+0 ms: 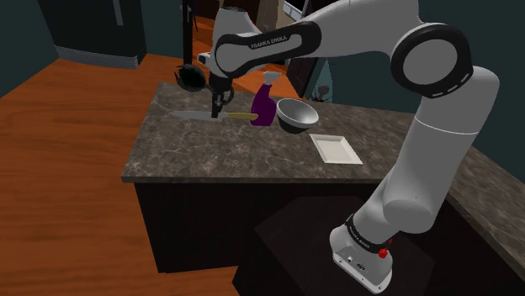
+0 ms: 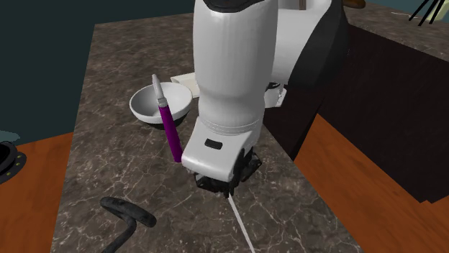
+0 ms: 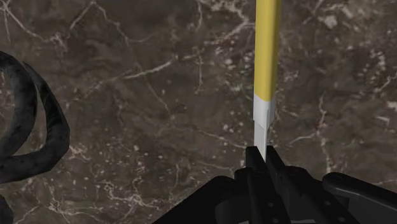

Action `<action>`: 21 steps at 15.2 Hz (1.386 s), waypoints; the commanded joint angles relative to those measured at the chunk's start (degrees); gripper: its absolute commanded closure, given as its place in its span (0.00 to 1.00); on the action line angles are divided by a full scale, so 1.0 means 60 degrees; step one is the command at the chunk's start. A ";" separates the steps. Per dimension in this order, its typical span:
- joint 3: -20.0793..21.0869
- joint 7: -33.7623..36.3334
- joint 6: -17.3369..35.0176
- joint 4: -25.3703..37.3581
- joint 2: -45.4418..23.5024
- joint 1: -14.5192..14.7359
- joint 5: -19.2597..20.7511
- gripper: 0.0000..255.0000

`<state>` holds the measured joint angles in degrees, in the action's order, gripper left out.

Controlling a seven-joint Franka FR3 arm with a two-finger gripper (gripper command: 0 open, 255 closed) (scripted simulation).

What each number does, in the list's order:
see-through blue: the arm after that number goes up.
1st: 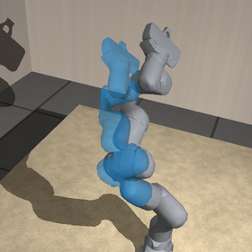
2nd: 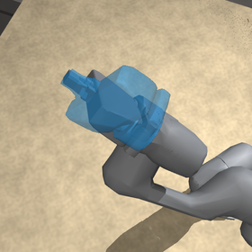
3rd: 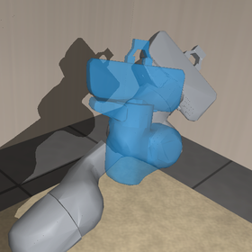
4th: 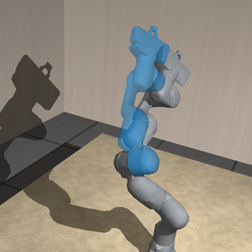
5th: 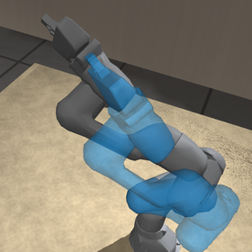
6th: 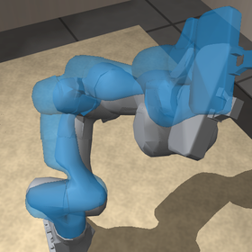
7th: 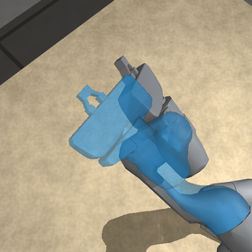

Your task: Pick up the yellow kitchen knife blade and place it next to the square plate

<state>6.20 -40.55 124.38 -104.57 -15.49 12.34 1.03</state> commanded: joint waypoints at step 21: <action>-0.0531 -0.1520 -0.0972 -0.1635 0.2591 -0.0827 -0.0437 1.00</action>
<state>3.53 -48.37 117.86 -111.96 -1.67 7.99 -1.34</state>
